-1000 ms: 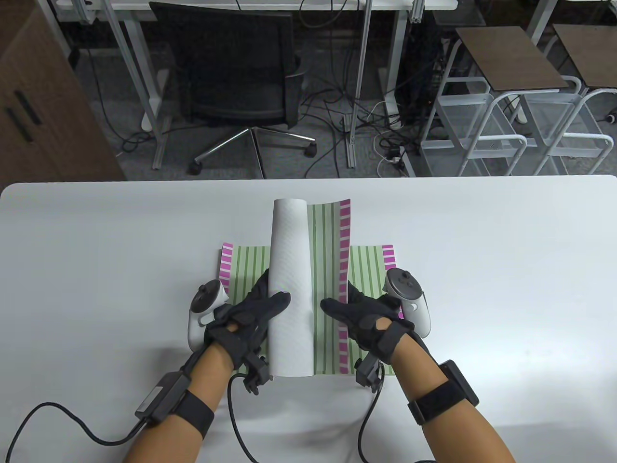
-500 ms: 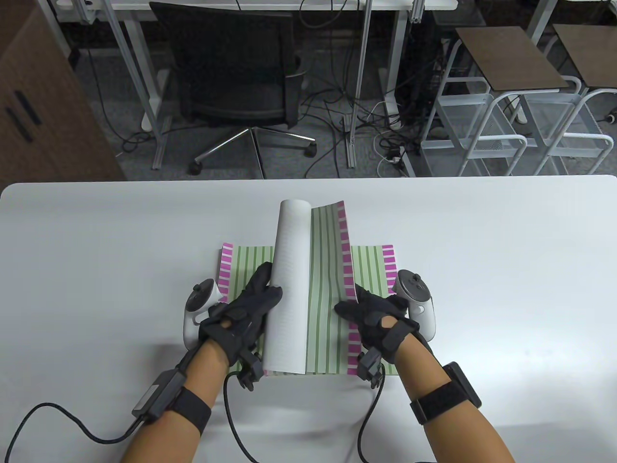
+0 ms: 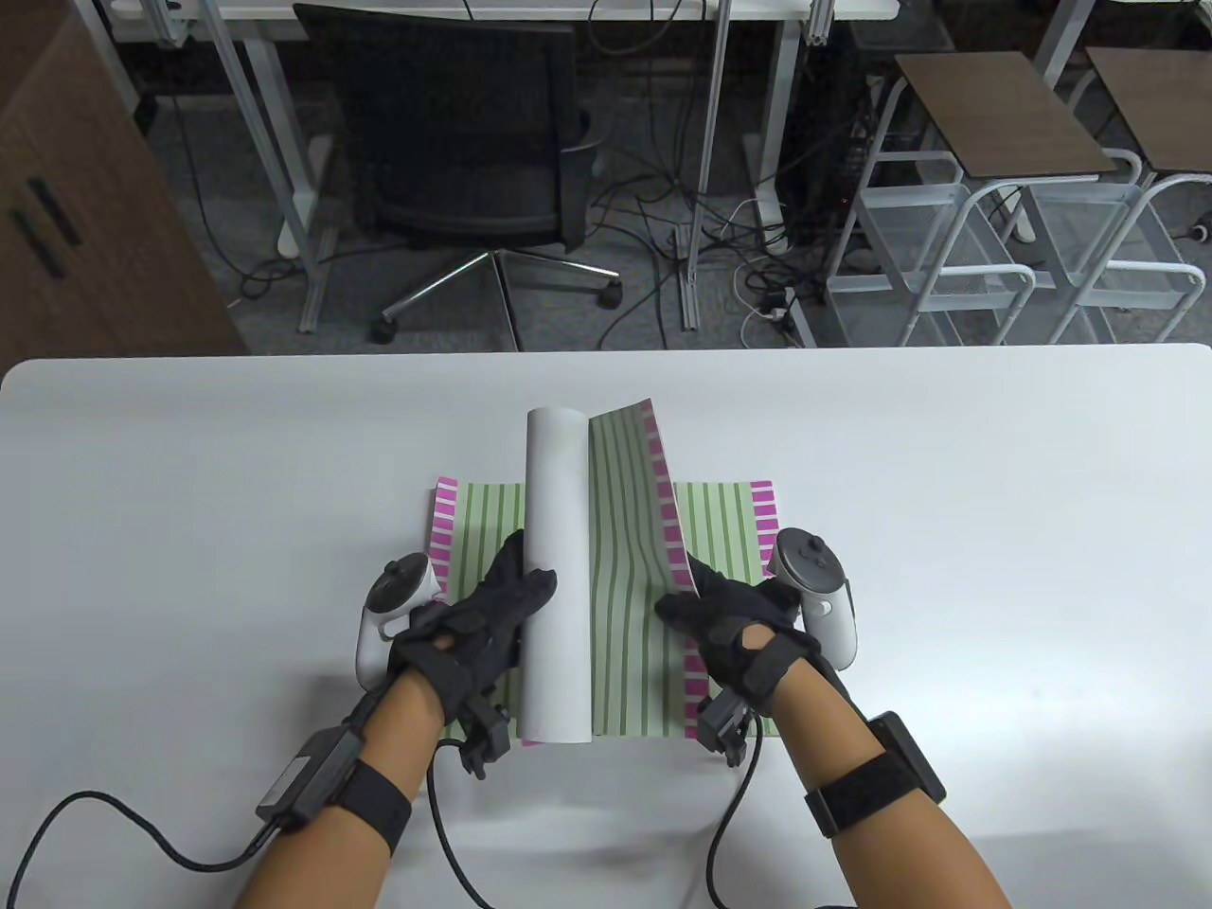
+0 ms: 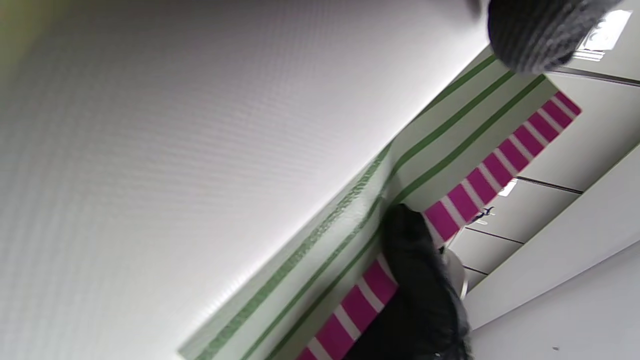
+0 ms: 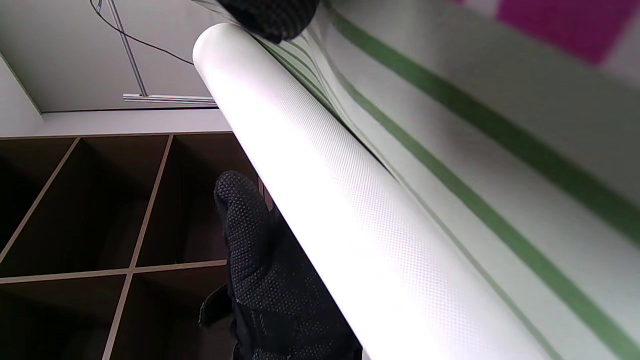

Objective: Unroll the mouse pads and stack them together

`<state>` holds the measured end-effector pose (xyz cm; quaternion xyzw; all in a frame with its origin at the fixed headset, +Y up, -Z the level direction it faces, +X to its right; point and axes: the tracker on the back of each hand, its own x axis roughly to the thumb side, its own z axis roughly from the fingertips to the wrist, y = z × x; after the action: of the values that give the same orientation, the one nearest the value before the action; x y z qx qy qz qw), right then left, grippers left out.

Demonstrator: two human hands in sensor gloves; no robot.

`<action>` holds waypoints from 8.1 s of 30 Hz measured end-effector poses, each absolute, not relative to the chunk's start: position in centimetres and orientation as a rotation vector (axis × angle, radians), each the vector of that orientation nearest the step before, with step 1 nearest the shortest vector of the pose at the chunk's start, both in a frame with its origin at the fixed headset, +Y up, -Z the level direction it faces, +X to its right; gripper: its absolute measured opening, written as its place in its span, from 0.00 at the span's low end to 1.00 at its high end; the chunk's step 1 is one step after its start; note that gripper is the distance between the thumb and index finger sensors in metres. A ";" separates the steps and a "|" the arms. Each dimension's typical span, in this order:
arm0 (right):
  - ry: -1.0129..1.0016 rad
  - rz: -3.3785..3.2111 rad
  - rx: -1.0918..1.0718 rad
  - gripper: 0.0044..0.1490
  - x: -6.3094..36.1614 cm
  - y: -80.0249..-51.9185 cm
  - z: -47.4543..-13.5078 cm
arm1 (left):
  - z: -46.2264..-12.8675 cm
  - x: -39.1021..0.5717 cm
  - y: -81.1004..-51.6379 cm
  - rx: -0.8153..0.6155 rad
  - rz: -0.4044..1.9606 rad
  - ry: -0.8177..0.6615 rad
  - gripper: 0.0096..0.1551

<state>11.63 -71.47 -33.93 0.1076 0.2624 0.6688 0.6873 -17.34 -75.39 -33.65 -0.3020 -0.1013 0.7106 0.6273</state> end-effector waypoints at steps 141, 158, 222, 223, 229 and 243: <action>0.314 1.957 -0.113 0.34 22.8 -70.5 -36.3 | -34.9 -26.8 -73.3 -0.397 1.169 0.059 0.34; 0.393 2.275 -0.229 0.34 21.8 -75.3 -36.7 | -35.0 -25.5 -74.4 -0.329 0.695 0.069 0.33; 0.397 2.828 0.301 0.50 13.9 -72.4 -35.1 | -34.8 -23.1 -71.9 -0.248 0.147 -0.191 0.53; 0.480 2.832 0.363 0.51 13.1 -73.3 -35.0 | -34.9 -23.0 -72.7 -0.308 0.129 -0.195 0.54; 0.829 2.802 0.385 0.54 12.6 -76.1 -35.0 | -35.5 -23.8 -76.3 -0.616 0.125 -0.148 0.58; 1.007 2.944 0.406 0.61 18.2 -75.6 -32.5 | -35.9 -24.4 -77.4 -0.673 0.276 -0.124 0.63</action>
<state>18.22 -75.56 -32.50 0.1294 0.3211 0.9382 0.0019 -24.41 -77.39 -35.90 -0.3291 -0.0604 0.1351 0.9326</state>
